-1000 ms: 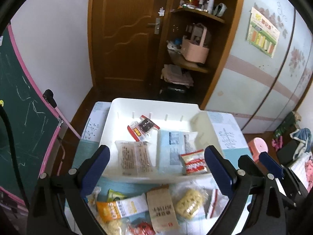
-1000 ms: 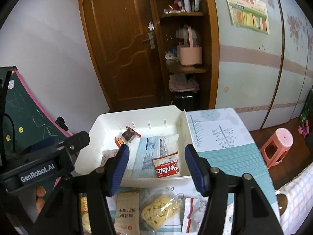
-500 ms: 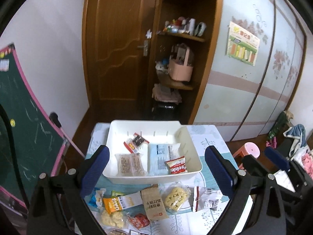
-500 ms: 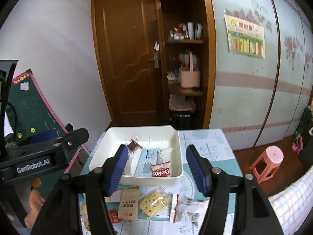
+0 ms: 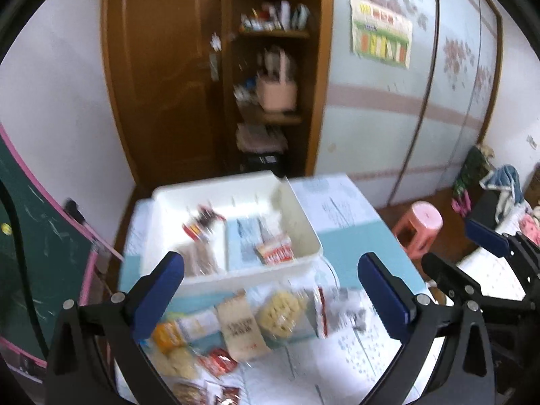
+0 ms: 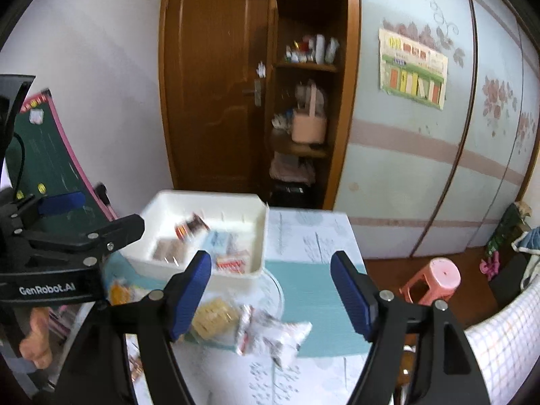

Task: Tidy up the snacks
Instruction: 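Grasp the clear yellow puff bag with left tool while right tool grasps white chip bag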

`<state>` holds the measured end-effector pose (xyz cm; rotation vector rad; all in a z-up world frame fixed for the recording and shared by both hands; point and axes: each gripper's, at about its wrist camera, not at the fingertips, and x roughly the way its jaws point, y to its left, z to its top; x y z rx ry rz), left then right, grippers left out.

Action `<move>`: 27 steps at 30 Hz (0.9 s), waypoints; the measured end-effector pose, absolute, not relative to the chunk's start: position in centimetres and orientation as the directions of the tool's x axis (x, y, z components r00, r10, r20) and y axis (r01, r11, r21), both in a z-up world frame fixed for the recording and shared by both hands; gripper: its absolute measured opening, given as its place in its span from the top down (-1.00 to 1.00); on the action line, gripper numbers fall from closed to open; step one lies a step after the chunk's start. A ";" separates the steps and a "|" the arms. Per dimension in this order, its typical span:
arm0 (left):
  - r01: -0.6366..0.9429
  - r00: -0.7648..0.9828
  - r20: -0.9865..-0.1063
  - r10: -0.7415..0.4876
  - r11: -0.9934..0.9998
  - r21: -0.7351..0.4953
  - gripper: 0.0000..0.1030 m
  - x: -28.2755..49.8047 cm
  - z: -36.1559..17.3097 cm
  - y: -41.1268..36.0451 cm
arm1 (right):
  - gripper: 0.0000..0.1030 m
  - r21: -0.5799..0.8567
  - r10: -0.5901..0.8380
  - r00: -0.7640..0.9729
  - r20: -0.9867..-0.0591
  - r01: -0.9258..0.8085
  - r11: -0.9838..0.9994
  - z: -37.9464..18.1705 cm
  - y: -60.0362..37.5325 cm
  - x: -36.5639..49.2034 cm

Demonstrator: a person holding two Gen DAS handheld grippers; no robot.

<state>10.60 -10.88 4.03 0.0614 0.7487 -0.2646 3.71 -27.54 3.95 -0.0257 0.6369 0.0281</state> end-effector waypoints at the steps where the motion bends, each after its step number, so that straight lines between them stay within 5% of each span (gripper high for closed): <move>1: 0.265 0.688 -0.692 -0.217 0.963 -0.039 -0.99 10.8 3.1 -11.1 | -0.44 -0.013 0.012 0.792 -0.611 -0.026 1.000 3.1 -28.0 3.8; 13: 0.350 0.507 -0.851 -0.137 0.935 0.057 -0.99 14.7 -9.1 -14.7 | -0.43 0.052 0.025 0.615 -0.788 0.025 0.998 -8.7 -30.7 6.6; 27: 0.387 0.317 -0.946 -0.069 0.920 0.063 -0.99 18.7 -17.8 -15.7 | -0.43 0.288 0.223 0.450 -0.865 0.082 0.954 -16.7 -33.4 10.4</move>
